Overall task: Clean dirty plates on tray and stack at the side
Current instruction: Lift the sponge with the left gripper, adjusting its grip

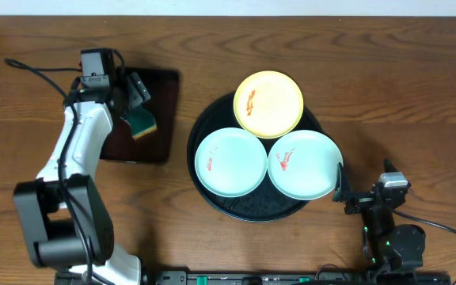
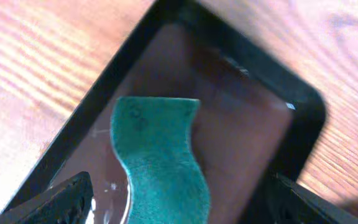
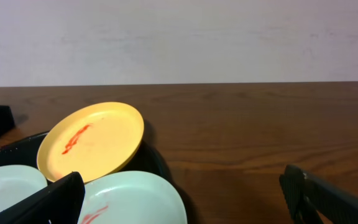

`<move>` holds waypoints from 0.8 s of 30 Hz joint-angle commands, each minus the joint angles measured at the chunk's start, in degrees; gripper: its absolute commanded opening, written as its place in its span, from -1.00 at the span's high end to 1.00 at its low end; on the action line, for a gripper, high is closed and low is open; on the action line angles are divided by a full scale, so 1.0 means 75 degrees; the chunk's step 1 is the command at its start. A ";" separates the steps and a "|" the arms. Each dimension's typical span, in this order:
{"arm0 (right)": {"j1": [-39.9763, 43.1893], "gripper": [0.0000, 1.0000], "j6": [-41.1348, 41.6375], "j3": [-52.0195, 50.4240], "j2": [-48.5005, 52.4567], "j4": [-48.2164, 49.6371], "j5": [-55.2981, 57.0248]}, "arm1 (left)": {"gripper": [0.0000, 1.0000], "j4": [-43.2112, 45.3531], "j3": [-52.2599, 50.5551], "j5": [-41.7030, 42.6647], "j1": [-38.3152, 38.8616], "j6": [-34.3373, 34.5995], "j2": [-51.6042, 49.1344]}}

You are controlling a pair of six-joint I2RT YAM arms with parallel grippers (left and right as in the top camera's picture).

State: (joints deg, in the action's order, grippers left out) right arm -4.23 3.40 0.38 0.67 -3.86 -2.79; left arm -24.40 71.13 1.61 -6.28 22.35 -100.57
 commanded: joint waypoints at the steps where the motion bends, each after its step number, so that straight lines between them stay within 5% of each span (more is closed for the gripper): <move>1: 0.0087 -0.98 -0.0067 -0.0009 -0.0044 -0.0035 -0.0009 | -0.80 -0.0047 0.0061 -0.0539 -0.0003 0.0959 -0.0557; 16: 0.0087 -0.99 -0.0067 -0.0009 -0.0044 -0.0035 -0.0009 | -0.77 -0.0230 0.0058 -0.0446 -0.0003 0.1495 -0.1606; 20: 0.0087 -0.98 -0.0064 -0.0009 -0.0044 -0.0035 -0.0009 | -0.50 -0.0396 0.0058 -0.0417 -0.0003 0.1498 -0.1609; 24: 0.0087 -0.99 -0.0067 -0.0009 -0.0044 -0.0032 -0.0009 | -0.48 -0.0507 0.0058 -0.0326 -0.0003 0.1495 -0.1609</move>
State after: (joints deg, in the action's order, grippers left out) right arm -4.23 3.40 0.38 0.69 -3.86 -2.79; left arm -27.14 71.16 -0.56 -6.22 33.28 -111.44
